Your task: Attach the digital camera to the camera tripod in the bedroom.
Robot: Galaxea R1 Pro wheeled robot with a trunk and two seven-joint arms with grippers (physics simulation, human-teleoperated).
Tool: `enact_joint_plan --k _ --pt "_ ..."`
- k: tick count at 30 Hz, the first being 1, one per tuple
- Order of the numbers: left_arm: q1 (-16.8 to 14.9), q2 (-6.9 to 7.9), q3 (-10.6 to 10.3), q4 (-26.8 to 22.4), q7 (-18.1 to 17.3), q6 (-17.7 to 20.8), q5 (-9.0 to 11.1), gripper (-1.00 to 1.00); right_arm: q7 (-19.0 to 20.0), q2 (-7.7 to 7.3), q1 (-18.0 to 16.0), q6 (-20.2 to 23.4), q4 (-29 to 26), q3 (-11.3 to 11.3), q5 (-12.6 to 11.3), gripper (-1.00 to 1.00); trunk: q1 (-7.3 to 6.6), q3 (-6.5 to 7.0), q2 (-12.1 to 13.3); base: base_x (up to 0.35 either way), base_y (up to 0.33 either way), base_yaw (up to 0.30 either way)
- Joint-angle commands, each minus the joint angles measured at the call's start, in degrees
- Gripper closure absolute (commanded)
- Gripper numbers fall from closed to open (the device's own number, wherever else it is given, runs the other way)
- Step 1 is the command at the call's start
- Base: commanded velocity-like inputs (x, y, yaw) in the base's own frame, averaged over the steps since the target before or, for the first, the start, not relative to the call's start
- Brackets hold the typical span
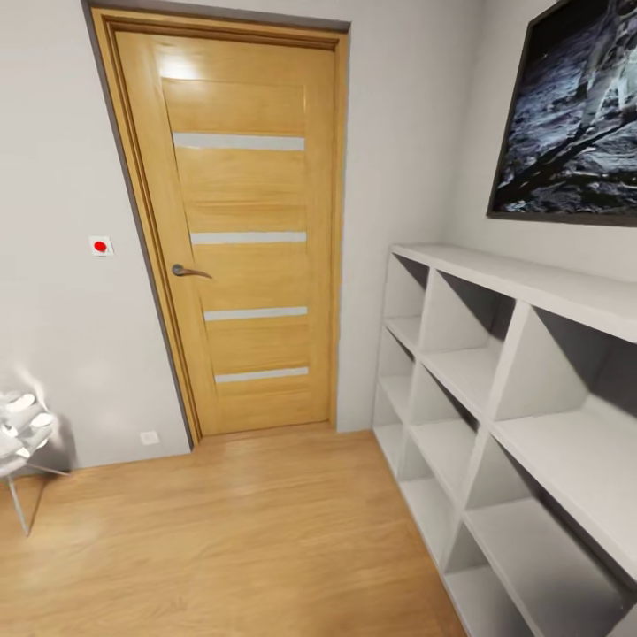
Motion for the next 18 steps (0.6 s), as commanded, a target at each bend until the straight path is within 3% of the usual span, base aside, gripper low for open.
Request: enact_joint_plan --k 1,18 --pt "0.0 0.01 0.0 -0.1 0.0 -0.1 0.0 -1.0 0.0 0.01 0.0 -0.2 0.0 0.0 0.0 -1.0 0.04 -0.05 0.0 0.334 0.0 0.25" --pt "0.0 -0.03 0.0 -0.1 0.0 -0.1 0.0 -1.0 0.0 0.01 0.0 -0.2 0.1 0.0 0.0 -1.0 0.04 -0.05 0.0 0.334 0.0 0.252"
